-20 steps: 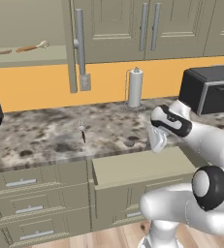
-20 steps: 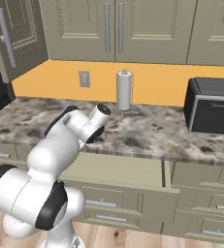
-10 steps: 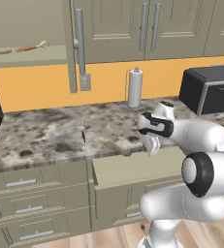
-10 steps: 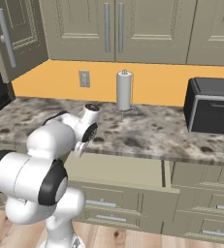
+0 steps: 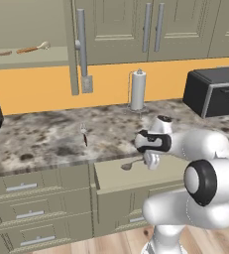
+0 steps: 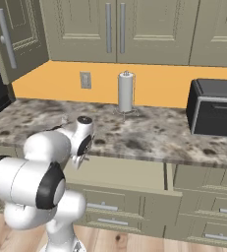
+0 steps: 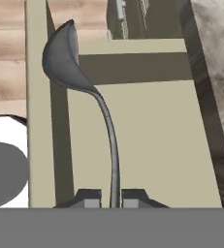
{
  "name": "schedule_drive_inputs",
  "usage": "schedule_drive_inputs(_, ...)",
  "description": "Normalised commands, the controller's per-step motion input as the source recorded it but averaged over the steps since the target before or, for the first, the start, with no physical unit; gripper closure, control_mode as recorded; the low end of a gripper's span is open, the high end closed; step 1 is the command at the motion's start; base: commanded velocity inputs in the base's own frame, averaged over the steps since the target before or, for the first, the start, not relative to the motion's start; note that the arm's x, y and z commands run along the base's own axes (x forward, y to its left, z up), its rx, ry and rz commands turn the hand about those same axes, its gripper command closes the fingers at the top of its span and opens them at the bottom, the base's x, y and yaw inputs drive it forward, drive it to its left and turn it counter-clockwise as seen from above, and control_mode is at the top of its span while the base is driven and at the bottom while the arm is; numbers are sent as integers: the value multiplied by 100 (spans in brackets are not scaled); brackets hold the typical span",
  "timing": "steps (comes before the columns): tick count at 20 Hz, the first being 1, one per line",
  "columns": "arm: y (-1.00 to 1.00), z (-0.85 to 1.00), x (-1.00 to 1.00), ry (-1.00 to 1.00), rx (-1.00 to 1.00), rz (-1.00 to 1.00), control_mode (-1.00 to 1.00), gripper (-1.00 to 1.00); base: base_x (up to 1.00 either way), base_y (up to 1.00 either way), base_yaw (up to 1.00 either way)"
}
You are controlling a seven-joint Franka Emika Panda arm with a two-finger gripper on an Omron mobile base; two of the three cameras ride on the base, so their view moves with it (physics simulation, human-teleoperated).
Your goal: Organize the utensils by type. Pick up the wooden spoons from the counter and place them in the open cabinet. Then pick up the metallic utensils from the counter and place them in the open drawer.
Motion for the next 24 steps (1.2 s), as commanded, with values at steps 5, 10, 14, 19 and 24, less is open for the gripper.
schedule_drive_inputs(5, 6, -32, 7, 0, -1, 0, -100, 100, 0, 0, 0)
schedule_drive_inputs(10, 11, -26, 19, 0, -3, 0, -100, 100, 0, 0, 0)
schedule_drive_inputs(14, 22, -38, 21, 0, -8, 0, -100, 100, 0, 0, 0)
schedule_drive_inputs(19, 18, -38, 15, 1, -6, 0, -100, 100, 0, 0, 0)
schedule_drive_inputs(24, 5, -38, 6, 0, -3, 0, -100, 100, 0, 0, 0)
